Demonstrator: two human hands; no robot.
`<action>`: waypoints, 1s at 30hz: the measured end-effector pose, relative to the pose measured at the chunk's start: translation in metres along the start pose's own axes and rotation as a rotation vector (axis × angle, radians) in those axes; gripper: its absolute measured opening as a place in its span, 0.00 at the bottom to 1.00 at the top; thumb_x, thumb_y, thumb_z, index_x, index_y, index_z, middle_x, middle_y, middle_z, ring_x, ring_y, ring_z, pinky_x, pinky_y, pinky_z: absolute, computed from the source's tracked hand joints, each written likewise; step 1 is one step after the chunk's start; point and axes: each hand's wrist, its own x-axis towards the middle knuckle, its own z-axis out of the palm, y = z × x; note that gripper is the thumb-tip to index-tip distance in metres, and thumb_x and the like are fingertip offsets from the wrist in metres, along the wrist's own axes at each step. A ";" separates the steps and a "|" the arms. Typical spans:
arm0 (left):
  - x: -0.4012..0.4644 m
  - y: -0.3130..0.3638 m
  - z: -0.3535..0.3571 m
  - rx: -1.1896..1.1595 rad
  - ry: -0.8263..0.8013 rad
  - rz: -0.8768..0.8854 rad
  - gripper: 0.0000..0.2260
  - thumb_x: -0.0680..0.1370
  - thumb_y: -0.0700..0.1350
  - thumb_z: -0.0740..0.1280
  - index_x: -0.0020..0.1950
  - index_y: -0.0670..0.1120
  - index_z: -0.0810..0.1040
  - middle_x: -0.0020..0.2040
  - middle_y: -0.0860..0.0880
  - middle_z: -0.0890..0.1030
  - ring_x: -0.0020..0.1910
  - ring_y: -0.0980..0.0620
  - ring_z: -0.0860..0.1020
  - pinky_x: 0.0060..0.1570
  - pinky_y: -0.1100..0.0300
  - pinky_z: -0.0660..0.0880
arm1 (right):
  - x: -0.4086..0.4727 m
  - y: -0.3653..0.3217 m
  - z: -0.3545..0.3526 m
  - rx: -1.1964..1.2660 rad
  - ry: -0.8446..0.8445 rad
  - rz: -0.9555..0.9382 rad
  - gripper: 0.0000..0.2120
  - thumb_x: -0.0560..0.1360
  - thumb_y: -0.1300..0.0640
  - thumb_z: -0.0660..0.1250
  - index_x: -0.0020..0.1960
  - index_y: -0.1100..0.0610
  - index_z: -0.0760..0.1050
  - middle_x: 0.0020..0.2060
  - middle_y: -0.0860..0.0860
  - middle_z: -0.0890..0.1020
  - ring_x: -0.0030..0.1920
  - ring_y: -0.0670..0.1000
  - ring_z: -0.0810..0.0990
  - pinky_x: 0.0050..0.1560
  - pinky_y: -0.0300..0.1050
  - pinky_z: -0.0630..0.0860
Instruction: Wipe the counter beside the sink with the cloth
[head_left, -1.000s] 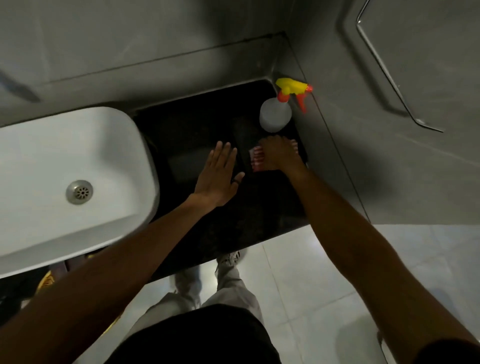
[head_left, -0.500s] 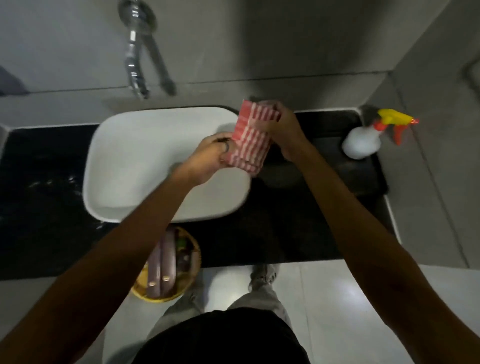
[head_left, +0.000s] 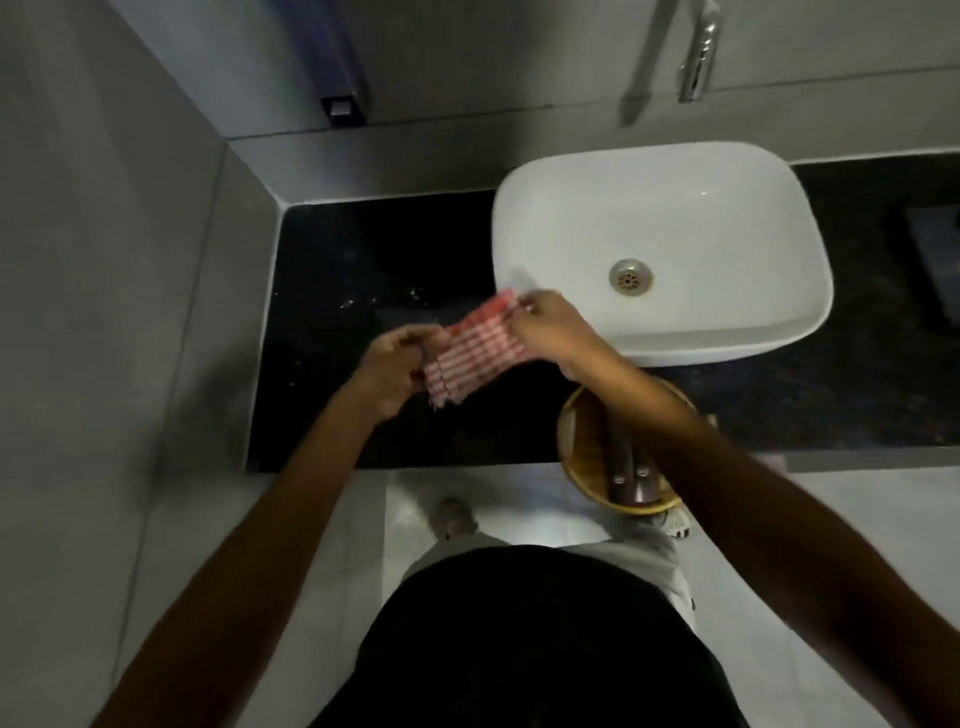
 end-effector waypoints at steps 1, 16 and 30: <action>0.000 -0.020 -0.011 0.025 -0.007 -0.057 0.05 0.79 0.37 0.71 0.52 0.46 0.82 0.41 0.50 0.88 0.38 0.52 0.85 0.34 0.57 0.83 | -0.004 0.014 0.019 -0.023 -0.008 0.057 0.13 0.73 0.50 0.65 0.43 0.59 0.81 0.43 0.53 0.86 0.47 0.54 0.85 0.46 0.45 0.79; 0.049 -0.131 -0.079 1.325 0.098 0.448 0.30 0.86 0.54 0.53 0.84 0.42 0.52 0.86 0.42 0.50 0.85 0.42 0.46 0.84 0.45 0.46 | -0.032 0.086 0.162 -0.422 0.363 0.249 0.39 0.85 0.44 0.52 0.82 0.68 0.41 0.82 0.66 0.45 0.83 0.65 0.43 0.83 0.61 0.45; 0.080 -0.156 -0.097 1.520 0.144 0.533 0.31 0.85 0.59 0.48 0.84 0.41 0.53 0.85 0.42 0.56 0.84 0.42 0.55 0.83 0.43 0.51 | 0.085 0.079 0.214 -0.598 0.650 0.341 0.40 0.81 0.41 0.51 0.80 0.70 0.52 0.80 0.69 0.58 0.82 0.68 0.55 0.81 0.66 0.51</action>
